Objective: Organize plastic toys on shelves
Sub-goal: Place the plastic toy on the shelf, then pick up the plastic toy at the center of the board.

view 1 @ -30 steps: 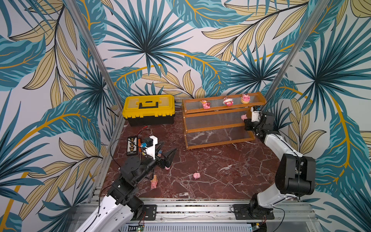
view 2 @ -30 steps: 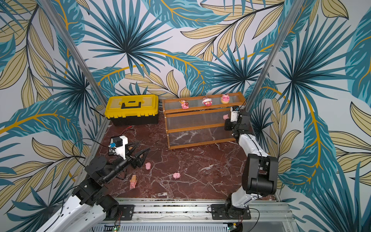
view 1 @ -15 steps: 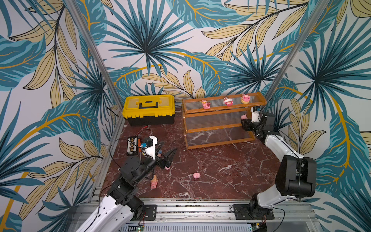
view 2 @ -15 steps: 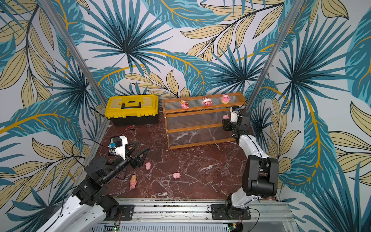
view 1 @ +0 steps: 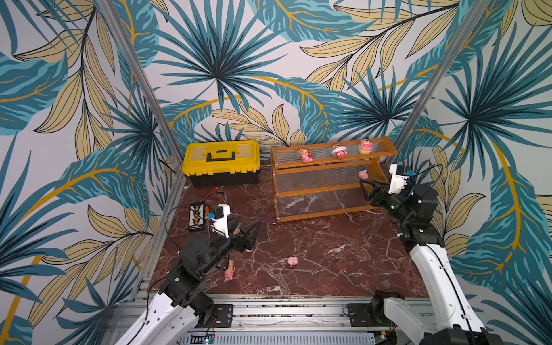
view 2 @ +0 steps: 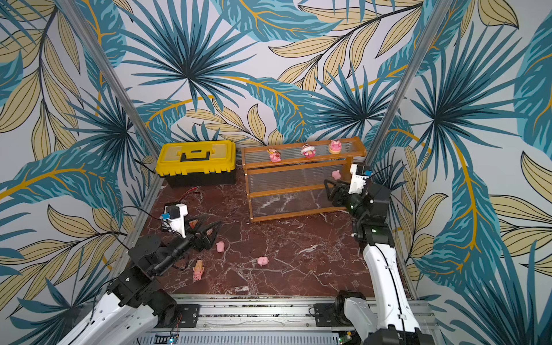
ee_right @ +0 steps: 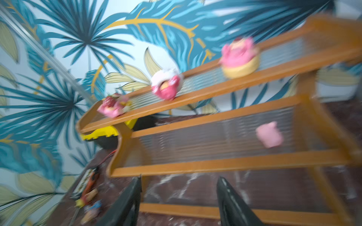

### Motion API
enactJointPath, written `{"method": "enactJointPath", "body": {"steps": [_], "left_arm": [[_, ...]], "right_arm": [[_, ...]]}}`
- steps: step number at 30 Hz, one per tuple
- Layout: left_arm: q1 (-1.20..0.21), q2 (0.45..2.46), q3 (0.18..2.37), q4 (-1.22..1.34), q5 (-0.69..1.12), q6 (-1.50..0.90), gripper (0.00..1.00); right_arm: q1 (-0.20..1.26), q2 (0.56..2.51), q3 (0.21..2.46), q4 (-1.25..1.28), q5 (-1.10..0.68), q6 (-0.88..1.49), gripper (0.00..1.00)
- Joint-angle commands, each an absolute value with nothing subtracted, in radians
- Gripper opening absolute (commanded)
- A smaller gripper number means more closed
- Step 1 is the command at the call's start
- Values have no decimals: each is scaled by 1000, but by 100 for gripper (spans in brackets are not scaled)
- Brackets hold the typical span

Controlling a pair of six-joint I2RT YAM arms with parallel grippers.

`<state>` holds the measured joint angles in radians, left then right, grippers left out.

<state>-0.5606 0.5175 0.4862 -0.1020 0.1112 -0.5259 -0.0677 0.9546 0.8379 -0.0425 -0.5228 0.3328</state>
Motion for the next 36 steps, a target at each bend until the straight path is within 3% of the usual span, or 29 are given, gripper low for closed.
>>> {"method": "enactJointPath", "body": {"steps": [1, 5, 10, 12, 14, 19, 31, 36], "left_arm": [[-554, 582, 443, -212, 197, -612, 93], [-554, 688, 437, -225, 324, -640, 88], [-593, 903, 444, -168, 408, -772, 77], [-650, 1017, 474, -149, 411, -778, 75], [-689, 1155, 517, -123, 432, -781, 66], [-725, 1383, 610, -96, 463, -810, 61], [-771, 1540, 612, 112, 508, -888, 52], [-775, 1573, 628, 107, 533, -892, 37]], "right_arm": [[155, 910, 718, -207, -520, 441, 62], [425, 776, 459, -118, -343, 514, 60], [588, 670, 243, 28, -206, 573, 59], [599, 693, 236, 35, -185, 559, 59], [600, 747, 246, 60, -181, 557, 58], [601, 861, 264, 144, -194, 572, 58], [603, 813, 257, 109, -195, 549, 58], [601, 792, 254, 91, -190, 546, 58]]}}
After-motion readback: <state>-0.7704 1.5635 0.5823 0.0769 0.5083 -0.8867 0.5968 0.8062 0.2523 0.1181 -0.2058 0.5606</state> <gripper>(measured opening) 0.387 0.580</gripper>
